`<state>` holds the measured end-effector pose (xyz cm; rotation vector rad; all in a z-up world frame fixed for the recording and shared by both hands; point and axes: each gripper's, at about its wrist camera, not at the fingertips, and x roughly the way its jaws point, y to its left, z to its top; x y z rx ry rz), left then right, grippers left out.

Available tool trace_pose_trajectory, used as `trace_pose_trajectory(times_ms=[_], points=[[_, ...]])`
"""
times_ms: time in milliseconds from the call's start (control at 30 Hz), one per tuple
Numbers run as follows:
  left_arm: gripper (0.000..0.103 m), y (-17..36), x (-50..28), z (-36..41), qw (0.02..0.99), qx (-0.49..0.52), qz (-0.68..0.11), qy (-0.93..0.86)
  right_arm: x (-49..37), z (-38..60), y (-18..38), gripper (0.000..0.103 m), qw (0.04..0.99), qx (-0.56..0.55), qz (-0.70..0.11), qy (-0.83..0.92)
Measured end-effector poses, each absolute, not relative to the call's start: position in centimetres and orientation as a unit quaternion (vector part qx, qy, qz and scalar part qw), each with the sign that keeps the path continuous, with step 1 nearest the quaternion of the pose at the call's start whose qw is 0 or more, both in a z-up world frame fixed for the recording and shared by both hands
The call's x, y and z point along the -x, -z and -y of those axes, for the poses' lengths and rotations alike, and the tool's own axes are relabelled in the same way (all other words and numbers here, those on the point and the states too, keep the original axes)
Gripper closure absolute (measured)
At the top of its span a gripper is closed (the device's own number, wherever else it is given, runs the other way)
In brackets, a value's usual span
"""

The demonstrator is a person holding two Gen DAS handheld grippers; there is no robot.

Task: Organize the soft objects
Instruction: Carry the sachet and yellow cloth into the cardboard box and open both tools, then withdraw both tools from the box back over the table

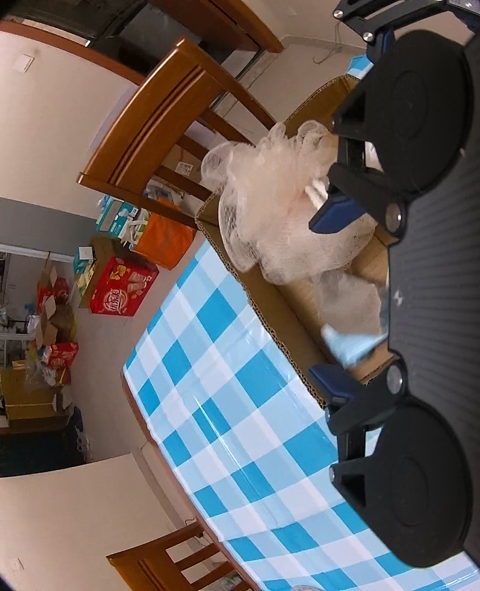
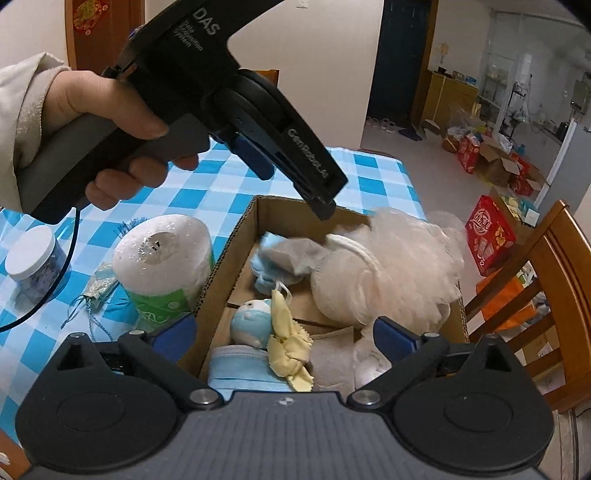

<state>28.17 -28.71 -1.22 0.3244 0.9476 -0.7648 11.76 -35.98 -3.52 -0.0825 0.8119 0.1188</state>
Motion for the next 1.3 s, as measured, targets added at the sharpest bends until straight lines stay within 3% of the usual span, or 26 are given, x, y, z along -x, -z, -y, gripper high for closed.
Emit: trace_pose_trajectory(times_ms=[367,800,1300], points=[[0.013,-1.0,-26.1,25.8,0.819,-0.158,-0.422,0.354,-11.3,35.1,3.5,0.000,0.915,0.047,-0.397,-0.054],[0.006,-3.2,-20.8,18.3,0.851,-0.138,-0.383,0.331,-9.2,32.5,2.8,0.000,0.918,0.037,-0.393,-0.043],[0.006,2.3,-15.9,10.1,0.873,-0.149,-0.403,0.231,-7.6,29.0,4.5,0.000,0.907,0.015,-0.418,-0.041]])
